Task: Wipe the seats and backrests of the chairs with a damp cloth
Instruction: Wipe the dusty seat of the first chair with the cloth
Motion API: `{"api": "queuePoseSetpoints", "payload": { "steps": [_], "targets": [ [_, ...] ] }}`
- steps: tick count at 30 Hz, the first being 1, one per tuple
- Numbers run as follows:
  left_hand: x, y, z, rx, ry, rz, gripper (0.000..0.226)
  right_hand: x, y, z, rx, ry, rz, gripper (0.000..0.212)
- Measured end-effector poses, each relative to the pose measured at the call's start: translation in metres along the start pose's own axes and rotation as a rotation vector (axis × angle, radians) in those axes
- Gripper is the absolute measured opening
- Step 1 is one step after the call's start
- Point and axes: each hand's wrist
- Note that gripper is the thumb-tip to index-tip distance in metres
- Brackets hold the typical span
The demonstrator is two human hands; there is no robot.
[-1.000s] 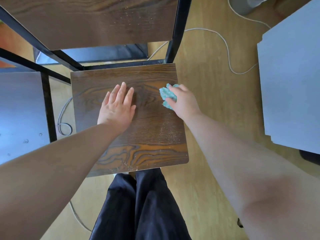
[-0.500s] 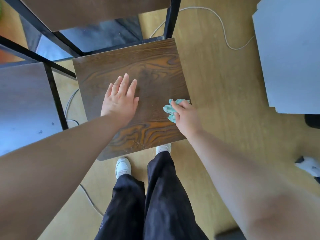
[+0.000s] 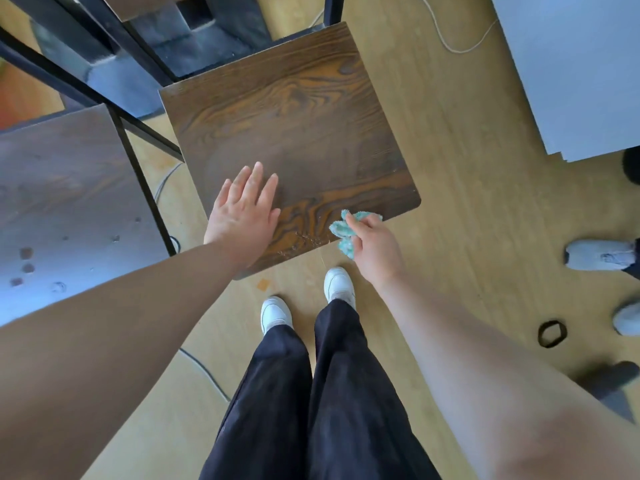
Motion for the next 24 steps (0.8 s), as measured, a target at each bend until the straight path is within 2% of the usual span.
{"api": "queuePoseSetpoints", "payload": {
  "steps": [5, 13, 20, 24],
  "targets": [
    [0.008, 0.003, -0.004, 0.002, 0.003, -0.011, 0.058, 0.0, -0.004, -0.021, 0.042, -0.113, 0.016, 0.047],
    [0.032, -0.021, -0.015, 0.034, 0.019, 0.003, 0.058, 0.041, -0.036, -0.08, 0.247, -0.311, 0.244, 0.05],
    [0.039, -0.036, -0.01, 0.017, 0.001, 0.008, 0.059, 0.059, -0.063, -0.076, 0.156, -0.311, 0.299, 0.036],
    [0.041, -0.041, -0.005, -0.001, 0.001, 0.011, 0.059, 0.055, -0.065, -0.066, 0.183, -0.323, 0.279, 0.037]
  ]
}}
Point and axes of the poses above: each hand's wrist, its own y-axis away from the middle knuckle, its own z-axis out of the palm, x = y × z, and after that the axes turned 5 degrees about z, right-handed
